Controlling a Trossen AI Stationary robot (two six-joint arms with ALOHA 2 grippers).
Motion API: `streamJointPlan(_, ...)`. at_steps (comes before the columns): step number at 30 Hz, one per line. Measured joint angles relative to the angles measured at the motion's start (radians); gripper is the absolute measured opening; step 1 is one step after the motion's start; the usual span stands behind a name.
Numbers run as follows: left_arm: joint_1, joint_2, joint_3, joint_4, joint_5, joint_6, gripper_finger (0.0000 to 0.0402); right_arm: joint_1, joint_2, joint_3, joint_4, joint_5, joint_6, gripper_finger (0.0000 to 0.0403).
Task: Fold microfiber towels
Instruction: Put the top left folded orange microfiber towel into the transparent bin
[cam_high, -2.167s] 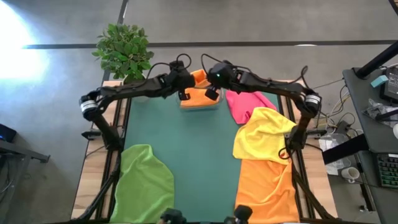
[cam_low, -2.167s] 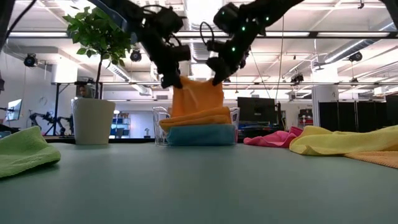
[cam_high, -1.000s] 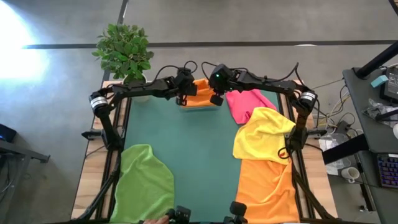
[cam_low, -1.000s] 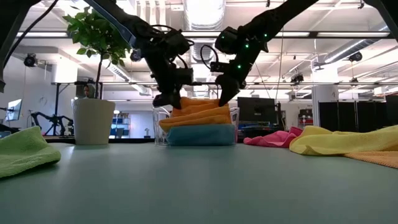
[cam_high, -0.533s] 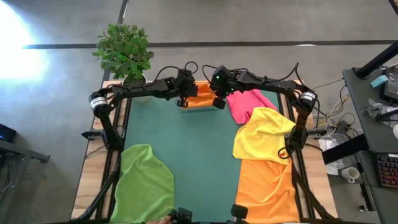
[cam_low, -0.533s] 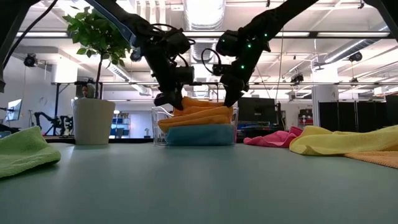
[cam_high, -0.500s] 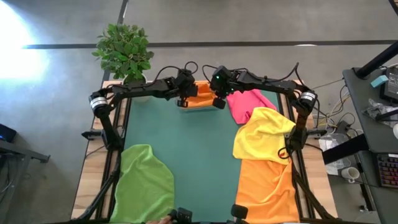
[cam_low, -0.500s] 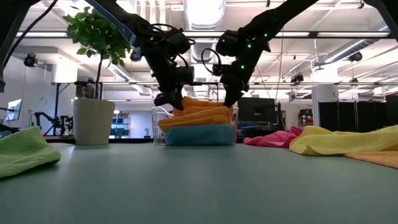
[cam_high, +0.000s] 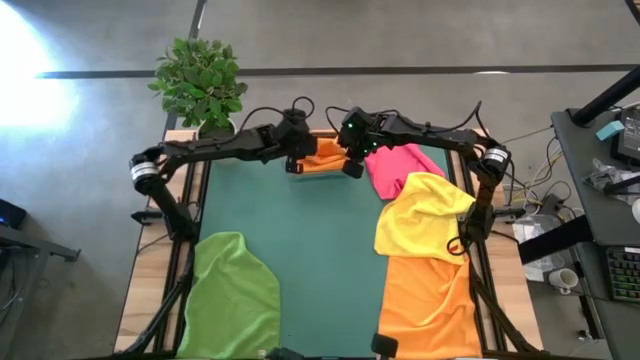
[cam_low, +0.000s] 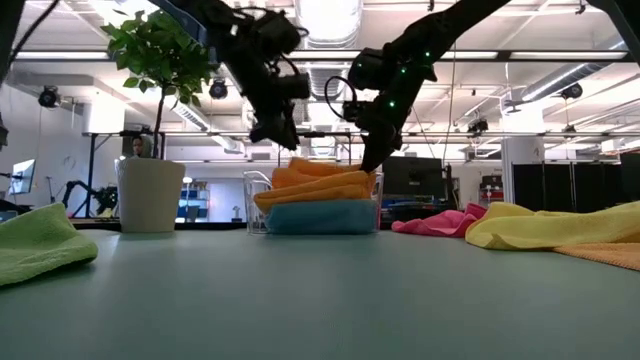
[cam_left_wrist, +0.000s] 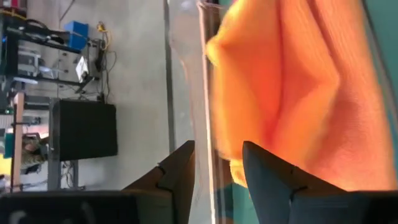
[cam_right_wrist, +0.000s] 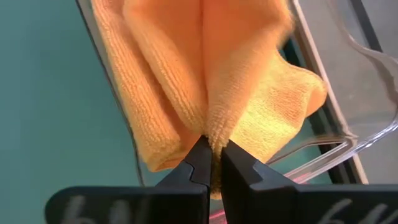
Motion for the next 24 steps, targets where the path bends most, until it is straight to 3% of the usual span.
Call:
streamJointPlan(5,-0.002,-0.083,-0.006,-0.021,-0.015,-0.135,0.0119,0.009,0.0,0.008,-0.002,-0.005,0.024,0.002)
streamJointPlan(10,0.0,-0.153,-0.006,-0.014,-0.018,-0.326,0.0119,0.025,0.0,0.008,-0.031,-0.104,0.038,0.0051)
streamJointPlan(18,0.0,-0.215,-0.007,-0.046,-0.018,-0.497,0.0118,0.035,-0.044,0.008,-0.093,-0.105,0.061,0.0119)
streamJointPlan(24,-0.002,-0.238,-0.009,-0.139,-0.009,-0.668,0.0118,0.035,-0.123,0.044,-0.086,-0.105,0.06,0.0143)
